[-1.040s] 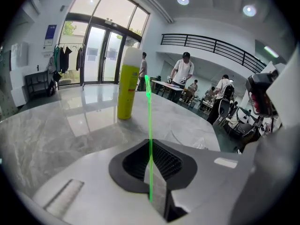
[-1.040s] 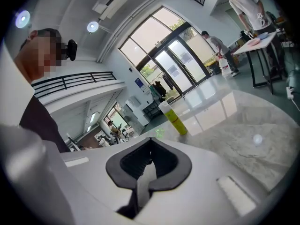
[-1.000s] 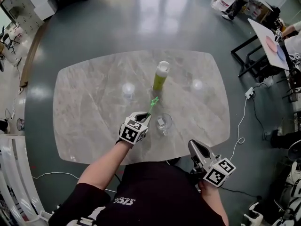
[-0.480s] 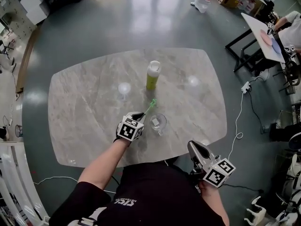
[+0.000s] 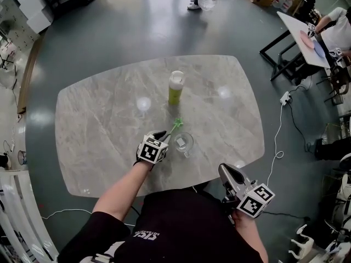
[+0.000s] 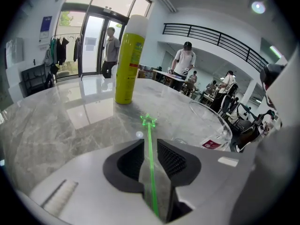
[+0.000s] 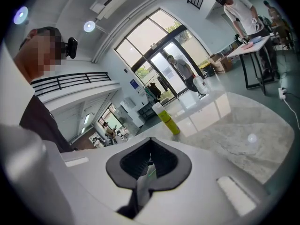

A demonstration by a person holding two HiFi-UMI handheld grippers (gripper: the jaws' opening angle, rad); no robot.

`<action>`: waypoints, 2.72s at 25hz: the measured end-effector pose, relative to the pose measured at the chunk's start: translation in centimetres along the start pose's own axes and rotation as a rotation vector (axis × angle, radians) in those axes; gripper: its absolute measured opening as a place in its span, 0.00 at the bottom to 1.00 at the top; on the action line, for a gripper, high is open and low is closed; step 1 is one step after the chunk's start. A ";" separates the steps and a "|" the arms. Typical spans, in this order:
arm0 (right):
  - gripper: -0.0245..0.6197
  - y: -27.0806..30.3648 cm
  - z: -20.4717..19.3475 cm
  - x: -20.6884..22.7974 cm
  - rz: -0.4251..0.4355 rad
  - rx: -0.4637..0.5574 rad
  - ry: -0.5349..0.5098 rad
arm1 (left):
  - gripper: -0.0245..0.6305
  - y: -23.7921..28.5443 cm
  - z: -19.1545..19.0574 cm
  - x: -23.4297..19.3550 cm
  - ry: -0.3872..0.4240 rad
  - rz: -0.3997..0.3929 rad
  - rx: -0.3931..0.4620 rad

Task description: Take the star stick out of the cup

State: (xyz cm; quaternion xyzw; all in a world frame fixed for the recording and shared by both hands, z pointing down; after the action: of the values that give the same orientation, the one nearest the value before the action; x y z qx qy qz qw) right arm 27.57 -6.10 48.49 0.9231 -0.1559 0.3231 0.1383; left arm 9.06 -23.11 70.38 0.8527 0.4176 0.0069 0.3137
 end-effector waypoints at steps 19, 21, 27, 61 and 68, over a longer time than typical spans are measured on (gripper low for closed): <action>0.06 1.8 0.8 -3.4 0.245 -0.053 -0.076 | 0.15 -12.3 8.2 3.6 0.086 0.171 0.354; 0.06 1.2 1.0 -3.5 0.283 -0.069 -0.075 | 0.15 -14.0 9.0 5.6 0.067 0.202 0.396; 0.06 -1.3 0.6 -4.6 0.416 -0.111 -0.122 | 0.15 -16.5 9.5 12.0 0.014 0.214 0.470; 0.06 -3.4 1.6 -17.0 0.635 0.077 -0.383 | 0.04 -34.6 12.9 18.8 0.087 0.336 0.718; 0.06 -3.8 2.0 -19.1 0.651 0.099 -0.406 | 0.04 -37.3 13.9 18.6 0.090 0.309 0.731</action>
State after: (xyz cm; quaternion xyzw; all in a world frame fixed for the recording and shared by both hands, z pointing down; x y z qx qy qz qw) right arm 15.87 0.46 34.19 0.8761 -0.4494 0.1677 -0.0498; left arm -1.41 -0.16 34.37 0.9597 0.2730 -0.0575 -0.0337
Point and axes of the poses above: the fingertips, and each gripper's own axes: y forward along the fingers, x to its right, z out of its top, the point moved 4 cm from there along -y, backward along the fingers, and after that the axes turned 14 degrees about x, right-handed, at the moved point
